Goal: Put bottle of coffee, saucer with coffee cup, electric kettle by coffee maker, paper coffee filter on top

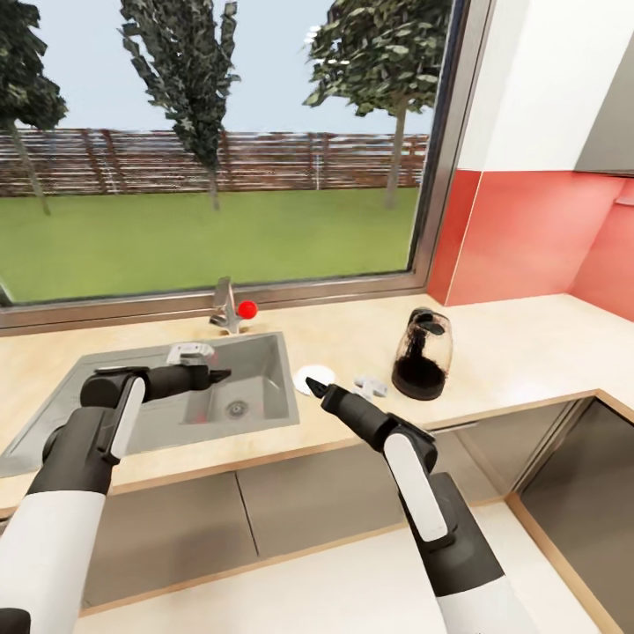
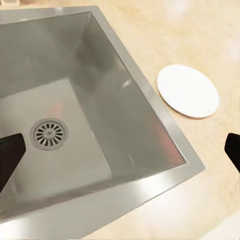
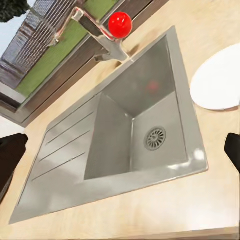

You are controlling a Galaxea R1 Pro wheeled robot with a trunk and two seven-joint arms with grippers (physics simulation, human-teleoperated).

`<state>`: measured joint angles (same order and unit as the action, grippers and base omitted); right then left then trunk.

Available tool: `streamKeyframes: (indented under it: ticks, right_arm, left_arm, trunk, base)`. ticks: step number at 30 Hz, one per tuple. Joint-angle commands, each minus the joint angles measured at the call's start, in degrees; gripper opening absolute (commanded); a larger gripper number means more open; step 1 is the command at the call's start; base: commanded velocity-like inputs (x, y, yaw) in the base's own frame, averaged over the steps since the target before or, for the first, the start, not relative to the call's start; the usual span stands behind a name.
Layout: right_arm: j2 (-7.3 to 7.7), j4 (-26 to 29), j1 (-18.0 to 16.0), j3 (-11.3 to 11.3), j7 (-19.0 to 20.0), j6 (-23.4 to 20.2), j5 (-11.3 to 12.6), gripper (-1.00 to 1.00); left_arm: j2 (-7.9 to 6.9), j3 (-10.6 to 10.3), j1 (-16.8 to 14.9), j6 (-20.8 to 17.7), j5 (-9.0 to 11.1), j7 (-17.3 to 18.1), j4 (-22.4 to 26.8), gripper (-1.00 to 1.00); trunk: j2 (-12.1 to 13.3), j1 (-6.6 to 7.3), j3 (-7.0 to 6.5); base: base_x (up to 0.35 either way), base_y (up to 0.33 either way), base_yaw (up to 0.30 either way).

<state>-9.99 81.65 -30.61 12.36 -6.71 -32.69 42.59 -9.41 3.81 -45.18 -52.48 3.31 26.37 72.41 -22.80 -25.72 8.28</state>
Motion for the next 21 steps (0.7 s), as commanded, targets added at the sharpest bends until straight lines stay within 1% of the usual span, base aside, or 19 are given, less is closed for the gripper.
streamKeyframes:
  ticks: [1, 4, 8, 17, 19, 21]
  right_arm:
    - [-0.01, -0.3, -0.1, 0.0, -0.6, -0.2, 0.7, 1.0]
    - [-0.01, -2.8, -0.1, 0.0, -0.6, -0.1, 0.8, 1.0]
    - [-0.01, -3.7, -0.1, 0.1, -0.6, -0.1, 0.9, 1.0]
    - [-0.01, -4.2, -0.1, 0.1, -0.6, -0.1, 0.7, 1.0]
    - [-0.01, -4.3, -0.1, 0.1, -0.6, -0.1, 0.7, 1.0]
    - [-0.01, -5.2, -0.1, 0.1, -0.6, -0.1, 0.7, 1.0]
  left_arm:
    - [0.0, 0.1, -0.1, -0.4, 0.3, 0.0, -0.2, 1.0]
    - [0.0, 0.1, -0.1, -0.4, 0.4, 0.0, -0.6, 1.0]
    - [0.08, 0.1, 0.0, -0.4, 0.4, 0.1, -0.8, 1.0]
    - [1.24, 0.1, -0.1, -0.3, 0.3, 0.0, -1.5, 1.0]
    - [1.43, 0.1, -0.1, -0.3, 0.3, 0.0, -1.5, 1.0]
    - [1.65, 0.1, 0.0, -0.3, 0.3, 0.0, -1.6, 1.0]
  trunk:
    - [-0.1, -0.07, 0.12]
    - [-0.1, -0.07, 0.12]
    - [-0.1, -0.07, 0.12]
    - [-0.1, -0.07, 0.12]
    - [-0.1, -0.07, 0.12]
    - [-0.1, -0.07, 0.12]
  base:
    - [0.329, 0.016, 0.0]
    - [0.327, 0.093, 0.0]
    - [0.32, 0.16, -0.081]
    - [0.316, 0.182, -0.257]
    - [0.308, 0.188, -0.191]
    - [0.165, 0.095, -0.057]
